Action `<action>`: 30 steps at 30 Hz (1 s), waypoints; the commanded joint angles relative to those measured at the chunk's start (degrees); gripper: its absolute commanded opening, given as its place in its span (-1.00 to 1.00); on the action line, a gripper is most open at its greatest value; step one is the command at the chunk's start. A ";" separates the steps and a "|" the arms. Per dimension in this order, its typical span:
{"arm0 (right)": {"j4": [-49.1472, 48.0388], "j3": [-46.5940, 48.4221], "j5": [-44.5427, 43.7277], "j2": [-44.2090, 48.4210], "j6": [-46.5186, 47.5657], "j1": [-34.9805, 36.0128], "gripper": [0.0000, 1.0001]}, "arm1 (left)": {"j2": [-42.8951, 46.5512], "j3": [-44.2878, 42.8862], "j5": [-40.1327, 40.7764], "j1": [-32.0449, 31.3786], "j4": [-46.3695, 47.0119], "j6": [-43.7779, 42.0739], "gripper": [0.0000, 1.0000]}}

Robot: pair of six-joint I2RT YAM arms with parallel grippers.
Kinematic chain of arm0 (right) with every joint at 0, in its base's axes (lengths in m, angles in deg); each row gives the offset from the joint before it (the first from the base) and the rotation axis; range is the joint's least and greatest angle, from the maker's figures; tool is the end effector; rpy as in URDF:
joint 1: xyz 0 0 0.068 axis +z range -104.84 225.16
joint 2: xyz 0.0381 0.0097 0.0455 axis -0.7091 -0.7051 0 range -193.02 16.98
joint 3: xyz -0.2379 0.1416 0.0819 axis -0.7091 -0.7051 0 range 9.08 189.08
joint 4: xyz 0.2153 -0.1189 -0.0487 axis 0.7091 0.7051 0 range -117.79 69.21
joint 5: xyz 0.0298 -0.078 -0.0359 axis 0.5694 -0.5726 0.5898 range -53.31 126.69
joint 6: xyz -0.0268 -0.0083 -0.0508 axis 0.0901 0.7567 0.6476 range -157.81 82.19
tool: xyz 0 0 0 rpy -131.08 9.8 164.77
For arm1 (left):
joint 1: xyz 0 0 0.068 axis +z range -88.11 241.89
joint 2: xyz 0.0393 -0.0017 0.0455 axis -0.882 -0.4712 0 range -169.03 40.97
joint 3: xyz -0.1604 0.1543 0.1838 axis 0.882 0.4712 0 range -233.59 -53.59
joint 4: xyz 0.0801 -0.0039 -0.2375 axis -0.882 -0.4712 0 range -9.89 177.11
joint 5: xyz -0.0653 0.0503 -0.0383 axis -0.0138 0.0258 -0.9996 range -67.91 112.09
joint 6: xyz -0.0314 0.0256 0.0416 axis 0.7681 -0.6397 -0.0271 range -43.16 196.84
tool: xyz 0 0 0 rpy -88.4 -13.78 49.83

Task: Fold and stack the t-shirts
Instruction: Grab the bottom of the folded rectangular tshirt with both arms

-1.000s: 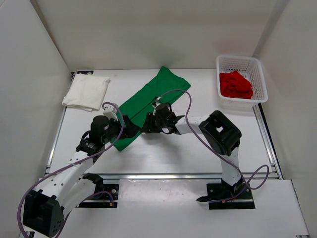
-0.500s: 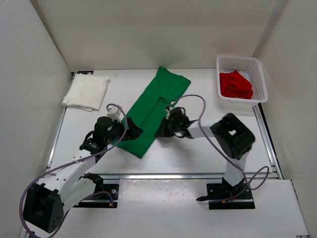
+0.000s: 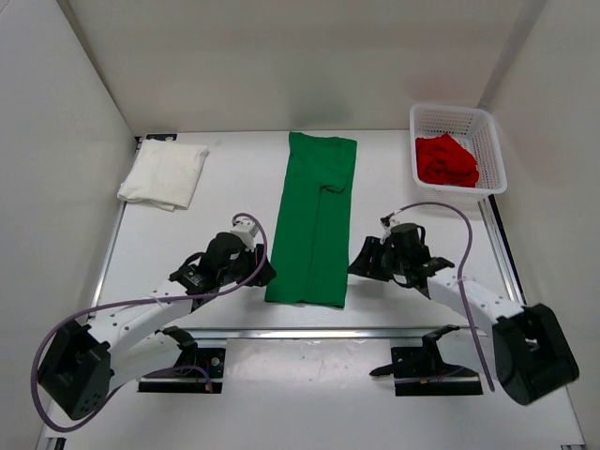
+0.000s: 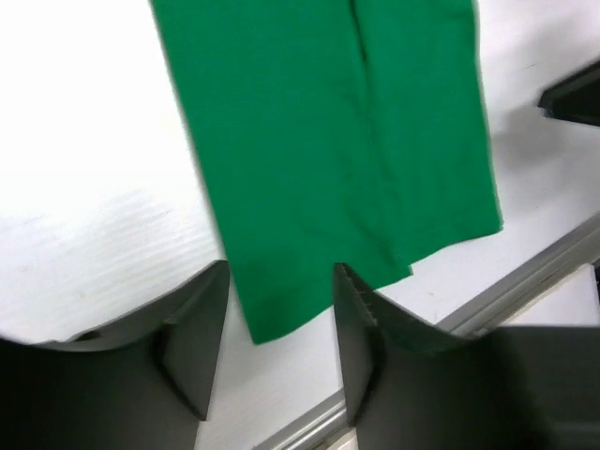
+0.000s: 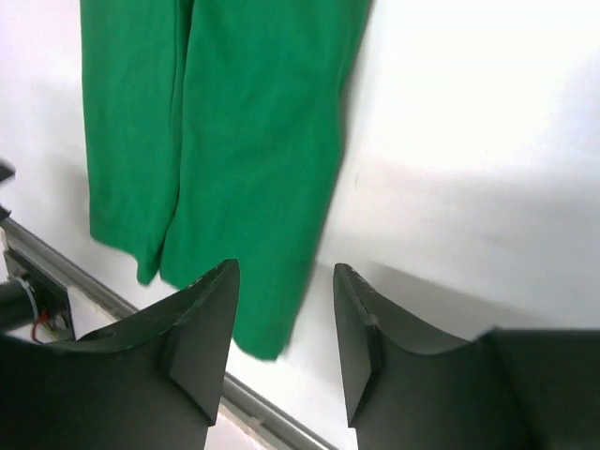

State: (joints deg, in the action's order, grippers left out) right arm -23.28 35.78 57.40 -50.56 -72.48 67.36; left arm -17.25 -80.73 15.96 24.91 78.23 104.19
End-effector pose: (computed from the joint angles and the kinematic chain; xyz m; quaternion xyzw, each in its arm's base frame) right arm 0.1871 0.0922 0.1850 0.0309 0.9120 0.3241 0.2494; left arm 0.1505 -0.1188 0.2085 0.0985 0.8998 -0.2658 0.3317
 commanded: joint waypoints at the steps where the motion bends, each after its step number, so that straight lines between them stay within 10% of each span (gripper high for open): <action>1: 6.29 -3.74 -1.99 5.84 -1.08 3.36 -0.15 | 0.40 0.15 5.78 -2.92 -6.40 -0.72 0.21; 8: 1.65 -9.20 -0.68 7.26 -7.33 12.08 -0.11 | -5.68 -0.02 9.12 -4.60 -9.21 0.42 0.62; 14: -3.89 -9.74 0.47 2.69 -8.13 13.31 -0.27 | -7.08 2.26 4.56 -1.97 -4.40 1.38 0.51; 24: -4.79 -9.12 -2.07 2.42 -8.04 15.68 -1.00 | -9.91 3.84 1.20 -4.34 0.90 4.11 -0.80; 30: 1.80 -13.34 -3.73 10.31 -13.92 22.96 -1.00 | 3.53 8.06 -0.11 -4.16 -9.47 6.39 -1.00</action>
State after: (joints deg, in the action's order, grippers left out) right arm -25.84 24.32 55.71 -44.38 -82.89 86.76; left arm -19.72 -74.17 17.68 21.24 75.10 108.83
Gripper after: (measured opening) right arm 0.020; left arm 0.056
